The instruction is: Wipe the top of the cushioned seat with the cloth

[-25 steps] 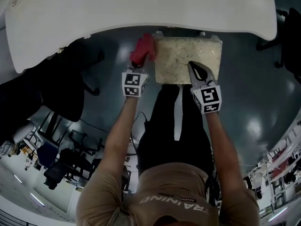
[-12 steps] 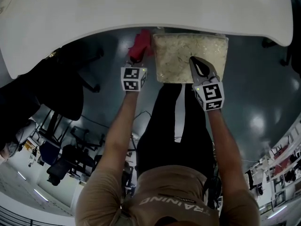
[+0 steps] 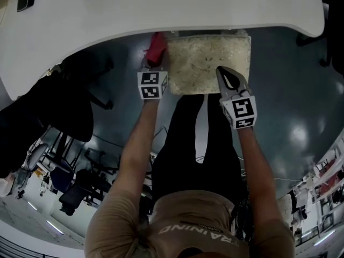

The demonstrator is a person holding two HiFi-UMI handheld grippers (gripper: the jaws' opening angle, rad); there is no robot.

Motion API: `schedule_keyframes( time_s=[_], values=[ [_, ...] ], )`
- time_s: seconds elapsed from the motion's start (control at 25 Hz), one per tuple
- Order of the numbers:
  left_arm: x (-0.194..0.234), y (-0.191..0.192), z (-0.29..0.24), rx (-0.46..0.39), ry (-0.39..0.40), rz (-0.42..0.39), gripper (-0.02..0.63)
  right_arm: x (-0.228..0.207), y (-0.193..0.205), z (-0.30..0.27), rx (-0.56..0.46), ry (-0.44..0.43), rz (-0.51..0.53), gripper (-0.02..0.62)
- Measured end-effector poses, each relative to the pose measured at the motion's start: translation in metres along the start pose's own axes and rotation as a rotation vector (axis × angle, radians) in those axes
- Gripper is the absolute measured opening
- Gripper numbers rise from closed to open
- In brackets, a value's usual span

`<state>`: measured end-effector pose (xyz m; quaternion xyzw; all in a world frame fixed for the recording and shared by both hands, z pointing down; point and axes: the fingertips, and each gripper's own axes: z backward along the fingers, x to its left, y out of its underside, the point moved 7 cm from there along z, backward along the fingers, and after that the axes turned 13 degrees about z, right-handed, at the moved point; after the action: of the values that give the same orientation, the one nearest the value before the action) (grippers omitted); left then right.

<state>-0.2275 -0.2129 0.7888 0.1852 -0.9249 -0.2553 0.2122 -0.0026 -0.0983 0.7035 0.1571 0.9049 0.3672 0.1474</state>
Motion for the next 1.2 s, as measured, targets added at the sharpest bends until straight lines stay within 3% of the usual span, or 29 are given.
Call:
schedule_keyframes(
  time_s=[0.52,1.2],
  values=[
    [-0.048,-0.004,-0.01,0.041,-0.017,-0.08,0.038,-0.018,0.023,0.031,-0.042,0.018,-0.054,0.002],
    [-0.184,-0.009,-0.066,0.068,0.084,-0.118,0.038,-0.085,0.054,0.063,-0.063,0.071,-0.119,0.002]
  ],
)
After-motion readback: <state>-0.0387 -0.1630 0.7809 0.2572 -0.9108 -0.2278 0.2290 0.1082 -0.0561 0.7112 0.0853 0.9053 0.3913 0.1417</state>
